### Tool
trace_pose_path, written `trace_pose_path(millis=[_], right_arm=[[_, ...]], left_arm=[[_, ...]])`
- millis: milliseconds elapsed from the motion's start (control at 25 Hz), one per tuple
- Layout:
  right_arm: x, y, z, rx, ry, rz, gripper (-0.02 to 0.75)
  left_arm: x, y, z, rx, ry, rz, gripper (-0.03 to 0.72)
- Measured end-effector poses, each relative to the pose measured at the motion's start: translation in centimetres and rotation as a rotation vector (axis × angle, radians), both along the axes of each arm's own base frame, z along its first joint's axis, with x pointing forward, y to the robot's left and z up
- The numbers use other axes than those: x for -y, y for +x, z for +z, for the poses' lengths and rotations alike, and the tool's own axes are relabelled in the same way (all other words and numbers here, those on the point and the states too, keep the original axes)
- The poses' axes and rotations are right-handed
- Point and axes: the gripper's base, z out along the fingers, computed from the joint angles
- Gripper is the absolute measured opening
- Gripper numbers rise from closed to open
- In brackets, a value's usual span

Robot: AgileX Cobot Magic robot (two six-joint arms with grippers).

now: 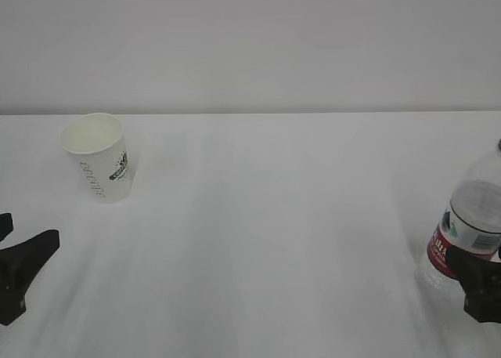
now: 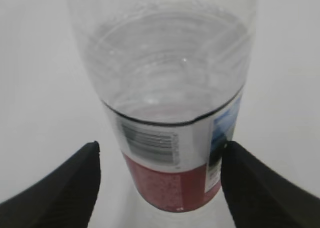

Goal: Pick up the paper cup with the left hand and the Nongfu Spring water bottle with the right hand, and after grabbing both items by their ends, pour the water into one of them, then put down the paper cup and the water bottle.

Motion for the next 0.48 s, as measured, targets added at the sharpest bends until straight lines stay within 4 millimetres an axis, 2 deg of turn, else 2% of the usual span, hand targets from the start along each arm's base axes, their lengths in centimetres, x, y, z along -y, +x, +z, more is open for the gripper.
trace_pose_path(millis=[320, 480], right_arm=[[-0.1, -0.1, -2.8, -0.138, 0.022, -0.005, 0.569], [-0.1, -0.1, -3.1, -0.154, 0.022, -0.003, 0.571]], left_arm=[[0.0, 0.0, 0.0, 0.000, 0.000, 0.000, 0.507], [0.0, 0.0, 0.0, 0.002, 0.000, 0.000, 0.507]])
